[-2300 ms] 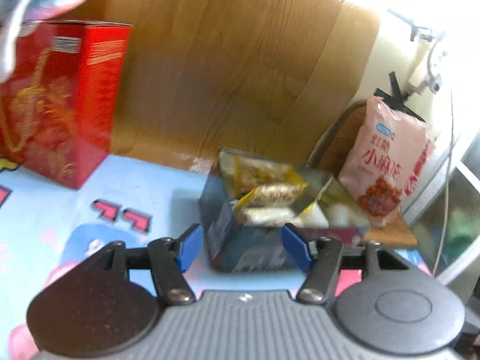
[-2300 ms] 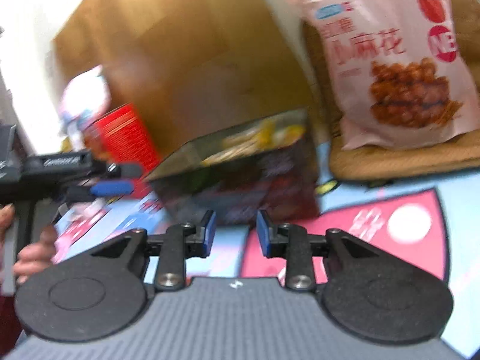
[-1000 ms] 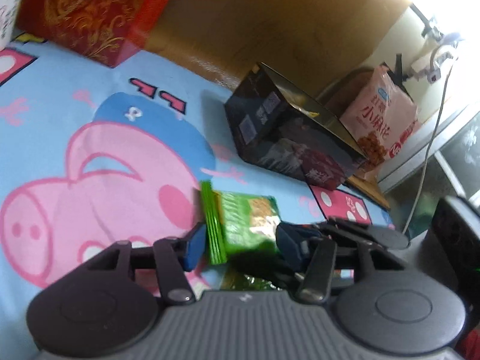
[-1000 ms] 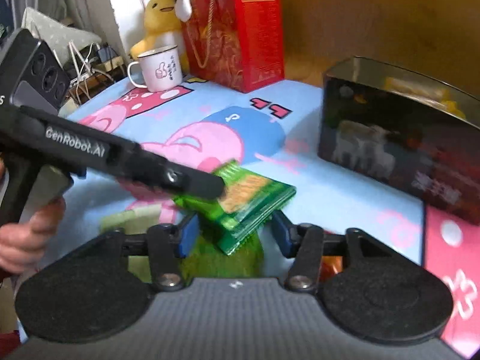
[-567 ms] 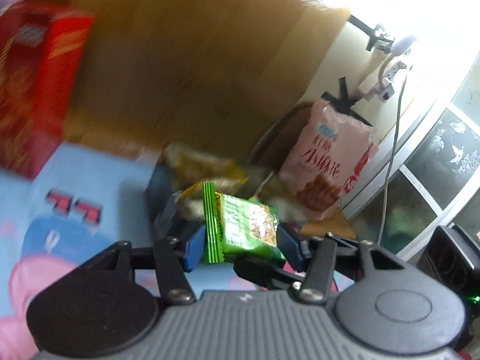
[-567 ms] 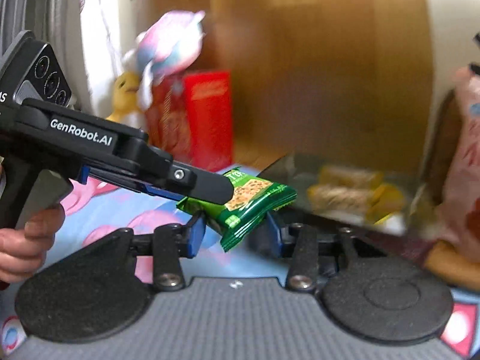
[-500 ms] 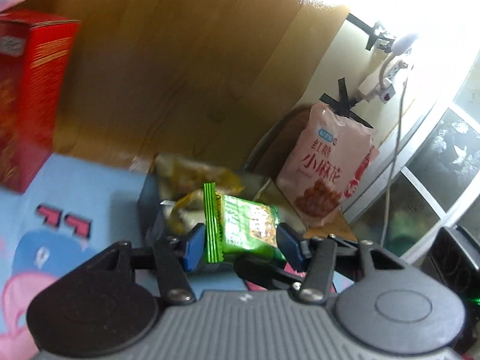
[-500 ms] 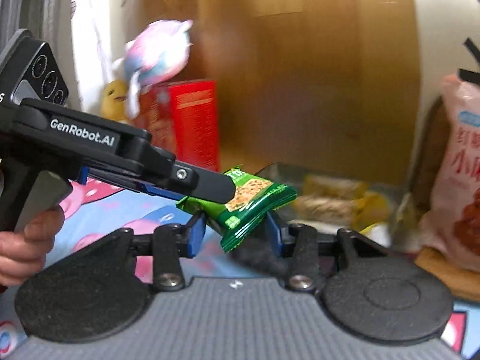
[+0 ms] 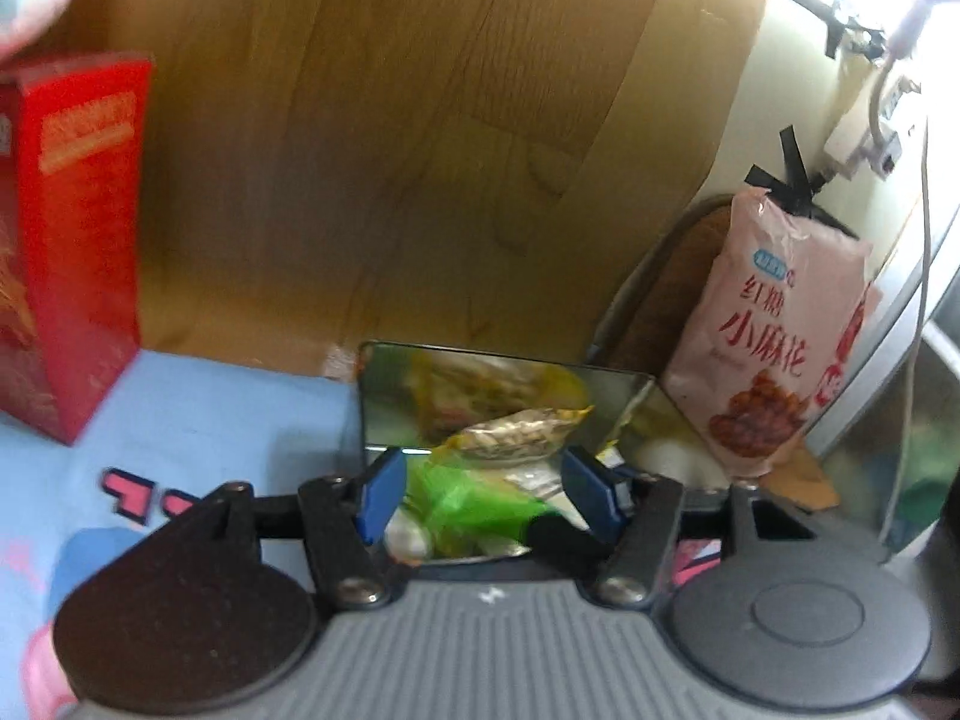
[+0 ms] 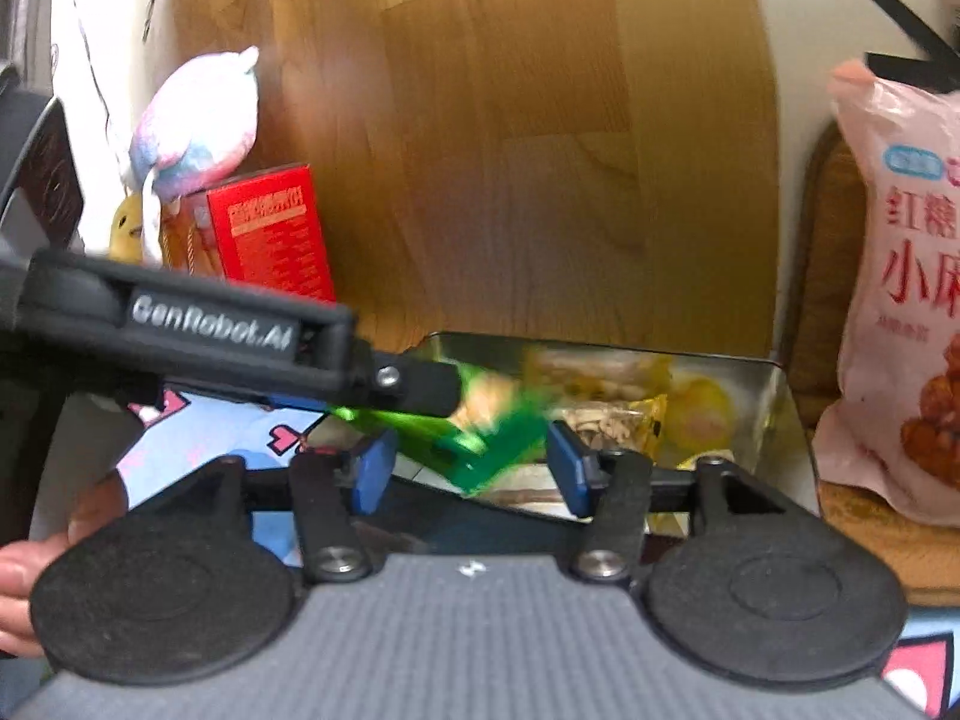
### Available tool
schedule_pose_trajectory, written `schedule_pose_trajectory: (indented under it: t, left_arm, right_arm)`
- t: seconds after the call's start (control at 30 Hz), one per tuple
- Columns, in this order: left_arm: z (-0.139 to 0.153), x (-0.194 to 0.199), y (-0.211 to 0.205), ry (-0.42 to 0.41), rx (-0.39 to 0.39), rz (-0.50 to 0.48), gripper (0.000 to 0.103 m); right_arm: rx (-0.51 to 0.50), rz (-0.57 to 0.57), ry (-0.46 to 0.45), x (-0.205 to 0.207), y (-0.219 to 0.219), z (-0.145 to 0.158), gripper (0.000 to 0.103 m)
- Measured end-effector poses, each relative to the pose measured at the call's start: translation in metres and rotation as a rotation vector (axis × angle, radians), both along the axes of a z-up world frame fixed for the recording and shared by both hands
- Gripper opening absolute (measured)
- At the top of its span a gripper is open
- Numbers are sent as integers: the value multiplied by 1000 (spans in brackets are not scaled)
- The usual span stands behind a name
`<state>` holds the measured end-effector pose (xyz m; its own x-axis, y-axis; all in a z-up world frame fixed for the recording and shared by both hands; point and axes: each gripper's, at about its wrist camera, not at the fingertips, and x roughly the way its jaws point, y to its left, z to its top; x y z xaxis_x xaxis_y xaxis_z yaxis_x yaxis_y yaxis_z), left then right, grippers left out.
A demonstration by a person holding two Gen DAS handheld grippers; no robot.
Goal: Organize snacks
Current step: 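Drop the green biscuit packet into the black tin, then move the left gripper back over the remaining snacks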
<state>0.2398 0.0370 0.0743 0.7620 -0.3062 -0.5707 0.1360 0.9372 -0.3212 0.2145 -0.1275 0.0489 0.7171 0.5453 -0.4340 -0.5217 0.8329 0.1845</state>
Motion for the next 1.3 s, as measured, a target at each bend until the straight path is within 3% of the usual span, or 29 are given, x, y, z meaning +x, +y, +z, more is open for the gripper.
schedule_pose_trajectory:
  t: [0.2, 0.37, 0.53, 0.73, 1.0, 1.3]
  left_arm:
    - [10, -44, -10, -105, 120, 33, 71]
    - [4, -75, -16, -114, 220, 75, 72]
    - [-11, -101, -16, -88, 249, 101, 72]
    - [-33, -123, -19, -49, 293, 114, 73]
    - [-51, -139, -22, -40, 361, 162, 75]
    - [-51, -140, -14, -35, 344, 196, 75]
  right_arm:
    - [79, -61, -38, -34, -24, 2, 58]
    - [187, -127, -6, -70, -48, -14, 58]
    - [267, -177, 68, -99, -67, -35, 58]
    - [251, -211, 99, -123, -78, -50, 58]
    - [262, -260, 52, -146, -81, -50, 58]
    - [274, -278, 52, -148, -83, -50, 59]
